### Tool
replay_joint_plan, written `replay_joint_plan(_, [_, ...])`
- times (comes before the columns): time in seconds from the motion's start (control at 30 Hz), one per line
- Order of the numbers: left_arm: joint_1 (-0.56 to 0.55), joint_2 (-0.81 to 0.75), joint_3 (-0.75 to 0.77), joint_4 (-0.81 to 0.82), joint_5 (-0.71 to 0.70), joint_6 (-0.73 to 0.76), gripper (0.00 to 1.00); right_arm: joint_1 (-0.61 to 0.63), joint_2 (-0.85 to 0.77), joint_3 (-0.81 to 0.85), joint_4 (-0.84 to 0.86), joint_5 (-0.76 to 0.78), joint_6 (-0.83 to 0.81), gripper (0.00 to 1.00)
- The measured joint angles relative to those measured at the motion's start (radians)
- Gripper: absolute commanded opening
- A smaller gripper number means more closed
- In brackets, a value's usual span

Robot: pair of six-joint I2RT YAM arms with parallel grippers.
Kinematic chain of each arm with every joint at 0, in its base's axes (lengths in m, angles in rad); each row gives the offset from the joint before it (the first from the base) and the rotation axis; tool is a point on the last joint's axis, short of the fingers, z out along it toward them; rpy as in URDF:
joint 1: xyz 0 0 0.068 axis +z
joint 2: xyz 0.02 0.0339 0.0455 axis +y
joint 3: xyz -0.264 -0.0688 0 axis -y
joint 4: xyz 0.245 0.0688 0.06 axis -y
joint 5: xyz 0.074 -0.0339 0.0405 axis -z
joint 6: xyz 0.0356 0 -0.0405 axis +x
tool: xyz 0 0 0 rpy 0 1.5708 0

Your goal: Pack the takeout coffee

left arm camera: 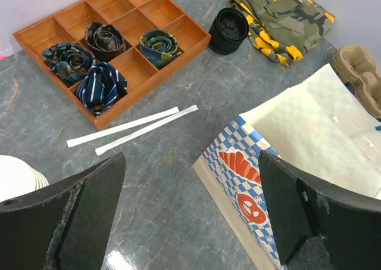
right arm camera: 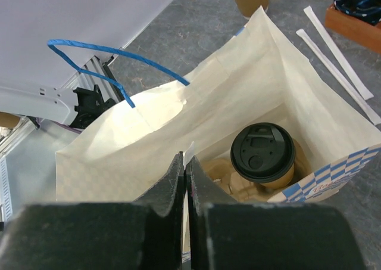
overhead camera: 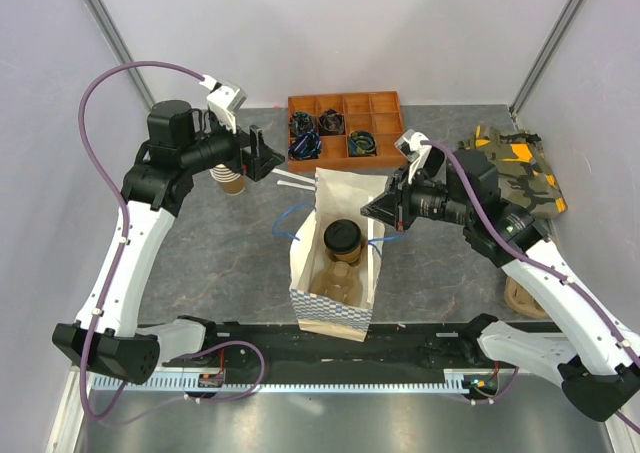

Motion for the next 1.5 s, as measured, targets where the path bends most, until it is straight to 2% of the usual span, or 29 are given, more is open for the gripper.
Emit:
replay_joint_plan(0.03, [0.000, 0.000, 0.000, 0.000, 0.000, 0.001, 1.00, 0.001, -0.002, -0.007, 0.001, 0.000, -0.001, 0.15])
replay_joint_plan(0.07, [0.000, 0.000, 0.000, 0.000, 0.000, 0.002, 1.00, 0.001, -0.003, -0.011, 0.001, 0.001, 0.000, 0.25])
replay_joint_plan(0.2, [0.000, 0.000, 0.000, 0.000, 0.001, 0.007, 1.00, 0.003, -0.004, -0.014, 0.003, 0.014, -0.003, 0.29])
replay_joint_plan(0.23, [0.000, 0.000, 0.000, 0.000, 0.001, 0.008, 1.00, 0.003, -0.004, -0.014, 0.003, 0.016, -0.004, 0.35])
replay_joint_plan(0.4, [0.000, 0.005, 0.000, 0.000, 0.003, 0.014, 1.00, 0.003, -0.004, -0.013, 0.002, 0.035, -0.012, 0.37])
replay_joint_plan(0.5, [0.000, 0.010, 0.000, -0.001, 0.003, 0.019, 1.00, 0.003, 0.000, 0.000, -0.002, 0.053, -0.019, 0.42])
replay_joint_plan(0.7, [0.000, 0.024, 0.002, -0.014, 0.016, 0.029, 1.00, 0.003, 0.016, 0.074, -0.010, 0.100, -0.036, 0.66])
replay_joint_plan(0.73, [0.000, 0.028, 0.003, -0.021, 0.018, 0.029, 1.00, 0.003, 0.021, 0.090, -0.010, 0.108, -0.041, 0.76])
replay_joint_plan(0.8, [0.000, 0.037, 0.010, -0.029, 0.020, 0.029, 1.00, 0.003, 0.034, 0.137, -0.009, 0.133, -0.050, 0.89])
replay_joint_plan(0.83, [0.000, 0.040, 0.016, -0.032, 0.022, 0.030, 1.00, 0.003, 0.042, 0.160, -0.008, 0.151, -0.061, 0.98])
replay_joint_plan(0.93, [0.000, 0.074, 0.076, -0.075, 0.024, 0.030, 1.00, 0.004, 0.062, 0.222, 0.003, 0.224, -0.092, 0.98])
replay_joint_plan(1.13, [0.006, 0.207, 0.314, -0.190, 0.017, 0.041, 1.00, -0.006, 0.113, 0.322, 0.038, 0.397, -0.149, 0.98])
replay_joint_plan(1.27, [0.041, 0.289, 0.475, -0.283, 0.027, 0.043, 1.00, -0.091, 0.140, 0.360, 0.041, 0.479, -0.169, 0.98])
replay_joint_plan(1.33, [0.080, 0.324, 0.543, -0.320, 0.055, 0.043, 1.00, -0.141, 0.158, 0.384, 0.033, 0.504, -0.174, 0.98])
replay_joint_plan(1.5, [0.263, 0.416, 0.657, -0.399, 0.166, 0.030, 1.00, -0.246, 0.201, 0.418, -0.003, 0.558, -0.214, 0.98])
